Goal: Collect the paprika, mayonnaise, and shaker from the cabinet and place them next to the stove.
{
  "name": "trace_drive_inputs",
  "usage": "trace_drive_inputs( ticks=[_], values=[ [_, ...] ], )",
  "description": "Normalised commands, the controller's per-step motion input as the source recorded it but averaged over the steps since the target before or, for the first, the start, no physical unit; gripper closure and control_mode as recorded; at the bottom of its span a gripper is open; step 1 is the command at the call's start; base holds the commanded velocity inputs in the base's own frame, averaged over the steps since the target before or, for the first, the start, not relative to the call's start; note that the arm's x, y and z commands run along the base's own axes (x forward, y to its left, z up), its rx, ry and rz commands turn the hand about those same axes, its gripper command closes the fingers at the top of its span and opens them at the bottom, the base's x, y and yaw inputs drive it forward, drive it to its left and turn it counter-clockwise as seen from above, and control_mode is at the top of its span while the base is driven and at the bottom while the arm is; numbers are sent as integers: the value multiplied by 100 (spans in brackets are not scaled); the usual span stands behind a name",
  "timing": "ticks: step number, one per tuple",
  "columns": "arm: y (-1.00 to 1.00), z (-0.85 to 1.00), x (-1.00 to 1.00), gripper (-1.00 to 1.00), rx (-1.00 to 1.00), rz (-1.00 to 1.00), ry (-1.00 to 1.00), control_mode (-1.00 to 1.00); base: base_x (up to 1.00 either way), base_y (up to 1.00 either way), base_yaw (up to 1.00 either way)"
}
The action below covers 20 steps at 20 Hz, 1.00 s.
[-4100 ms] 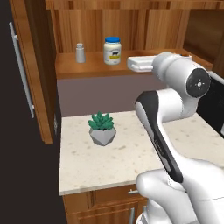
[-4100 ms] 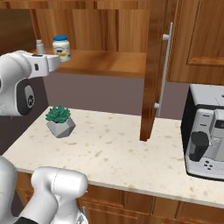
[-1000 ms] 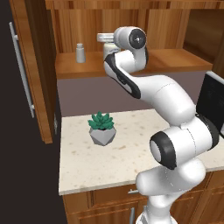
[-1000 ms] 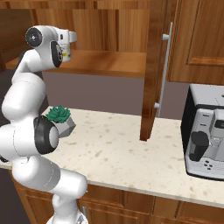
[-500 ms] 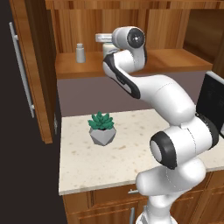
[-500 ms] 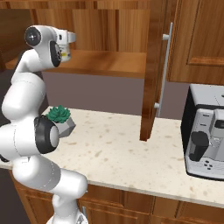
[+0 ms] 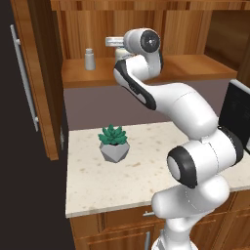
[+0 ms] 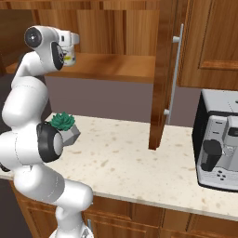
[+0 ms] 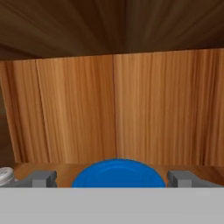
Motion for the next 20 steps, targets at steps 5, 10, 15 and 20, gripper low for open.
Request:
trace_drive_inputs(
  ticks=[5, 10, 15, 20],
  values=[
    [0, 6, 0, -100, -4, 0, -7, -100, 0, 0, 0],
    [0, 0, 4, -100, -1, 0, 0, -100, 0, 0, 0],
    [0, -16, 8, -100, 0, 0, 0, -100, 0, 0, 0],
    [0, -27, 5, -100, 0, 0, 1, -100, 0, 0, 0]
  ],
)
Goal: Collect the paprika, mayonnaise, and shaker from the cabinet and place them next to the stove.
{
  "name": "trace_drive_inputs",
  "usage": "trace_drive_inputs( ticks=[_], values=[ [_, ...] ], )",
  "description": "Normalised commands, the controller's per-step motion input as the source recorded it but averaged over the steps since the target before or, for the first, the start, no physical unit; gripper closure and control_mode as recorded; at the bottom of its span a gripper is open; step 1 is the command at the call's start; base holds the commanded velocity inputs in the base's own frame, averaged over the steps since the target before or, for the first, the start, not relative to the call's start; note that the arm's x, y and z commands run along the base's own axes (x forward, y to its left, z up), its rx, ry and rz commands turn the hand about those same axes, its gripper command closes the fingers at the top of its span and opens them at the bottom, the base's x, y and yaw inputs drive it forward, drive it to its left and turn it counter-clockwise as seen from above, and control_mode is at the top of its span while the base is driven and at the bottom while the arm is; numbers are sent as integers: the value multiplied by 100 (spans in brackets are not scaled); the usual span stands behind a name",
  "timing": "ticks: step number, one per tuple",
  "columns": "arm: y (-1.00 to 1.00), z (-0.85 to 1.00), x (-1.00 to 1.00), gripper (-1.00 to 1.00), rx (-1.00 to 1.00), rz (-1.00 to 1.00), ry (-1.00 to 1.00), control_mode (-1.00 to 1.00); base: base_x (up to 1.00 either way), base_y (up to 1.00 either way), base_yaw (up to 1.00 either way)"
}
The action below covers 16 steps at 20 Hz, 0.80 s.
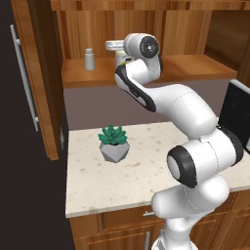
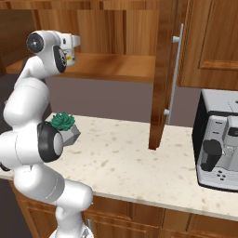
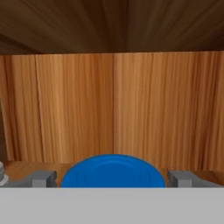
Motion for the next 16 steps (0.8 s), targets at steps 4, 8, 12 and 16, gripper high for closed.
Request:
trace_drive_inputs(
  ticks=[4, 8, 12, 16],
  values=[
    [0, -33, 3, -100, 0, 0, 2, -100, 0, 0, 0],
    [3, -25, 5, 100, 0, 0, 3, -100, 0, 0, 0],
    [5, -9, 6, 100, 0, 0, 2, -100, 0, 0, 0],
    [0, 0, 0, 100, 0, 0, 1, -100, 0, 0, 0]
  ],
)
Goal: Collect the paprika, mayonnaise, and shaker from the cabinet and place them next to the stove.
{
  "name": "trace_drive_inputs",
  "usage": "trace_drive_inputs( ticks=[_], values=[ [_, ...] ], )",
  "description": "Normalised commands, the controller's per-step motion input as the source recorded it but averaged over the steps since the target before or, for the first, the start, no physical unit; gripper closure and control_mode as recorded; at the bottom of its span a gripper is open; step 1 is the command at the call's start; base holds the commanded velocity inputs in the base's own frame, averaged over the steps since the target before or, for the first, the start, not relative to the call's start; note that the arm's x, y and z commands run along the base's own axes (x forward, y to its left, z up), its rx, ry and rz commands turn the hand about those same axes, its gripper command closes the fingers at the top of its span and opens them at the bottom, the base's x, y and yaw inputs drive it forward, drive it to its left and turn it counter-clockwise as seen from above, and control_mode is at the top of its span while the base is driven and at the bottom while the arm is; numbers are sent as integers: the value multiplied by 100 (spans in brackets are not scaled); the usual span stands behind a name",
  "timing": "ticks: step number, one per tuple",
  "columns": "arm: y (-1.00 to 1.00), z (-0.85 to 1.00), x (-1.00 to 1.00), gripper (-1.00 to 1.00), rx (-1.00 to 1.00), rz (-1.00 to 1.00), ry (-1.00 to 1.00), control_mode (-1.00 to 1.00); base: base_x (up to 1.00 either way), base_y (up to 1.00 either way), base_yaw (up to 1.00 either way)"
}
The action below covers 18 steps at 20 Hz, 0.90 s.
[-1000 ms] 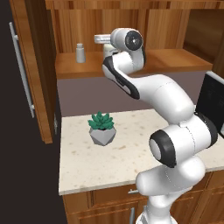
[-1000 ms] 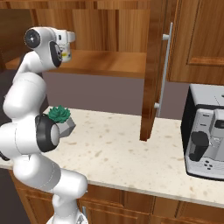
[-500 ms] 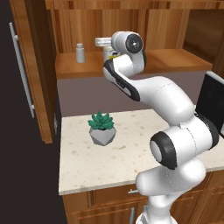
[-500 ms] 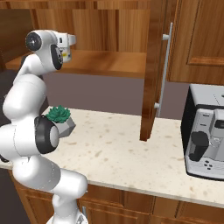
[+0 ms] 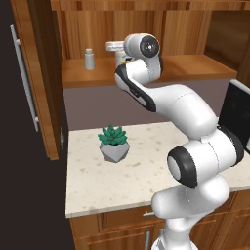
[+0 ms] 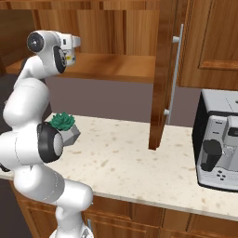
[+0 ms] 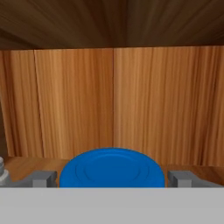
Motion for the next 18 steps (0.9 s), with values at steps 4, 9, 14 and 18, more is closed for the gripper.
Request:
trace_drive_inputs(
  ticks=[4, 9, 14, 18],
  values=[
    [0, 0, 0, 100, 0, 0, 0, -100, 0, 0, 0],
    [0, 0, -41, 100, 0, -3, -5, -100, 0, 0, 0],
    [0, 0, -76, 100, 0, -4, -6, -100, 0, 0, 0],
    [0, 0, -83, 100, 0, -4, -4, -100, 0, 0, 0]
  ],
)
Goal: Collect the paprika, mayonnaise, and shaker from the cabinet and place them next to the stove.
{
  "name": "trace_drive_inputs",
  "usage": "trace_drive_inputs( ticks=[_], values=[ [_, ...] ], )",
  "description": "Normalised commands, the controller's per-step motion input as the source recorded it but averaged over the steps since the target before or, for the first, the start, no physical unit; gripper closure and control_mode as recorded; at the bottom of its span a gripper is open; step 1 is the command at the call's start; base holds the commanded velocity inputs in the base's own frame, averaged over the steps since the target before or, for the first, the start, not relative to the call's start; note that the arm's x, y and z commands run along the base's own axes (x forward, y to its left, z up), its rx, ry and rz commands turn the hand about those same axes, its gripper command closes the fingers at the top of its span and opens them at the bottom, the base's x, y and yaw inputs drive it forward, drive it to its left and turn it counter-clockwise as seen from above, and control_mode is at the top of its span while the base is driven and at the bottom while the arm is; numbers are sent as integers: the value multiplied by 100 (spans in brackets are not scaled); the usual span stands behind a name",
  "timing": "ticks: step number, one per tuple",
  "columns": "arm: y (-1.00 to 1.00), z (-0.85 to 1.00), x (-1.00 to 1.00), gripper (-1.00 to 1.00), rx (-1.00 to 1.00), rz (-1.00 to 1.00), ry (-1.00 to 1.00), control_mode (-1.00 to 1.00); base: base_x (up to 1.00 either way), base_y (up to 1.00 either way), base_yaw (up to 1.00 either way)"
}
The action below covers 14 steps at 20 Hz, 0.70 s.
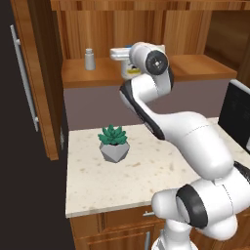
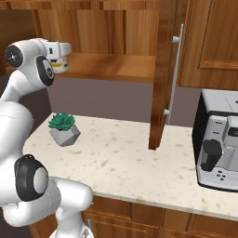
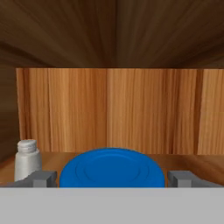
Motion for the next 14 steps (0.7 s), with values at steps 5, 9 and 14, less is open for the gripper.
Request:
trace_drive_inputs(
  ticks=[5, 9, 14],
  values=[
    [-2, 0, -84, 100, 0, -4, -2, -100, 0, 0, 0],
    [-5, 0, -87, 100, 0, -3, 0, -100, 0, 0, 0],
    [0, -1, -88, 100, 0, -3, 0, -100, 0, 0, 0]
  ],
)
